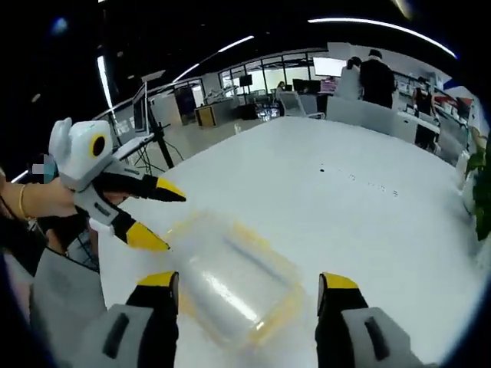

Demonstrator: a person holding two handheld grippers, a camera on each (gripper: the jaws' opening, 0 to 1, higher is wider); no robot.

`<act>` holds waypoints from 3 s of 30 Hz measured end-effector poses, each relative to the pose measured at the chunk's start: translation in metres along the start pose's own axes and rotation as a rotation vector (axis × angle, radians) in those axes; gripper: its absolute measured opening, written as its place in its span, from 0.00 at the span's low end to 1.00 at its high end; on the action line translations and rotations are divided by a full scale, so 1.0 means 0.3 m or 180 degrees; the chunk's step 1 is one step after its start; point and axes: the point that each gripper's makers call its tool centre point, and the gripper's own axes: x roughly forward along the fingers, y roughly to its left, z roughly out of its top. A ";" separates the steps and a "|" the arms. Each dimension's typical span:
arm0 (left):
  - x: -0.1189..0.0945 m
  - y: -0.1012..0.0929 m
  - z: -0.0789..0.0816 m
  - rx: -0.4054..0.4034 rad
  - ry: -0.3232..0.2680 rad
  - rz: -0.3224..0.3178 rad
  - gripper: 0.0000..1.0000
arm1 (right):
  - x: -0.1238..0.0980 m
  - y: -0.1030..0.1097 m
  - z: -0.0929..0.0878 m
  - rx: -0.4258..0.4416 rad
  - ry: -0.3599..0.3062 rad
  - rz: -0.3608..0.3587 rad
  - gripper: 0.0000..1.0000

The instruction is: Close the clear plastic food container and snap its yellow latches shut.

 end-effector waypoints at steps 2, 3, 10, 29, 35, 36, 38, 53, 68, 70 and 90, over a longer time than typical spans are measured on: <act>-0.001 0.002 -0.010 -0.0062 0.0008 0.0005 0.47 | -0.005 -0.006 -0.018 0.0053 0.0008 -0.0018 0.71; -0.002 0.005 -0.014 -0.0135 -0.0001 0.0012 0.46 | -0.007 -0.009 -0.024 0.0073 0.0010 -0.0028 0.71; 0.001 0.014 -0.045 -0.0442 0.0020 0.0008 0.46 | -0.010 -0.011 -0.032 0.0464 -0.0119 -0.0064 0.65; 0.027 -0.002 -0.078 -0.1137 -0.0017 -0.0199 0.36 | 0.016 -0.001 -0.095 0.0573 0.0052 -0.0103 0.53; 0.029 -0.004 -0.079 -0.1276 -0.0056 -0.0174 0.36 | 0.024 0.003 -0.097 0.0702 0.0094 -0.0058 0.52; 0.028 -0.005 -0.079 -0.1317 -0.0026 -0.0153 0.35 | 0.024 0.003 -0.098 0.0745 0.0132 -0.0051 0.52; 0.029 -0.008 -0.074 -0.1315 -0.0002 -0.0137 0.34 | 0.028 0.005 -0.102 0.0878 0.0199 -0.0054 0.51; 0.035 -0.011 -0.075 -0.1314 -0.0018 -0.0040 0.31 | 0.085 0.015 -0.119 0.1107 0.0434 0.0082 0.47; 0.041 -0.026 -0.062 -0.1418 -0.0053 -0.0192 0.29 | 0.057 0.011 -0.105 0.1228 0.0424 -0.0007 0.47; 0.040 -0.017 -0.058 -0.1667 -0.0092 -0.0135 0.29 | 0.058 0.011 -0.107 0.1234 0.0387 -0.0013 0.47; 0.070 0.020 -0.044 -0.1472 -0.0144 0.0041 0.30 | 0.090 -0.037 -0.059 0.1221 0.0198 -0.0130 0.47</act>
